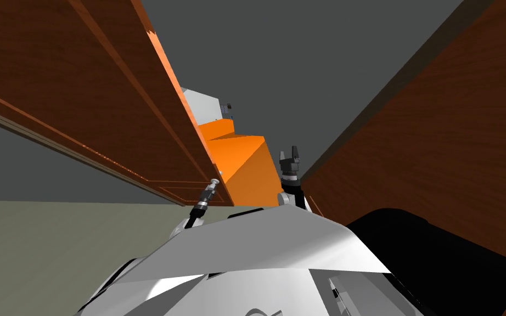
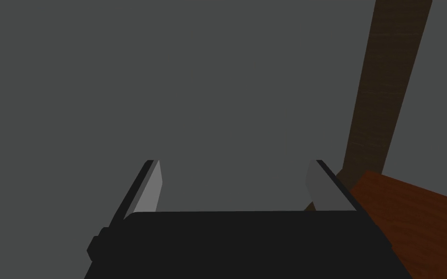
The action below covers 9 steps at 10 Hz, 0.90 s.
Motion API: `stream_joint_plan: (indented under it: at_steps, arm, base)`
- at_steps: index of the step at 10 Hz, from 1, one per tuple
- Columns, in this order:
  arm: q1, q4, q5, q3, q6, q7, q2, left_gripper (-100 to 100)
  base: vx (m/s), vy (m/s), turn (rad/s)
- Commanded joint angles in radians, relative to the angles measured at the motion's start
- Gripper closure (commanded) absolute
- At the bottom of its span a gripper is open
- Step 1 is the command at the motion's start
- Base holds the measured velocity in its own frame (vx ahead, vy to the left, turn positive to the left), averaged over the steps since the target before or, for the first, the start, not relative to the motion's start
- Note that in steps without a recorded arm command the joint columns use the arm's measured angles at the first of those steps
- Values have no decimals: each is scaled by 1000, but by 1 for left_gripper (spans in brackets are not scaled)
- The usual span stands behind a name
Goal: Pull the door open
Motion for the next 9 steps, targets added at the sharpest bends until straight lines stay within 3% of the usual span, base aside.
stream_joint_plan:
  at_steps: [1, 9]
  arm:
    - [1, -1, 8, -4, 0, 48, -4, 100]
    - [6, -10, 54, -8, 11, 249, -2, 100]
  base:
    - [-32, 8, -74]
    - [-34, 13, -63]
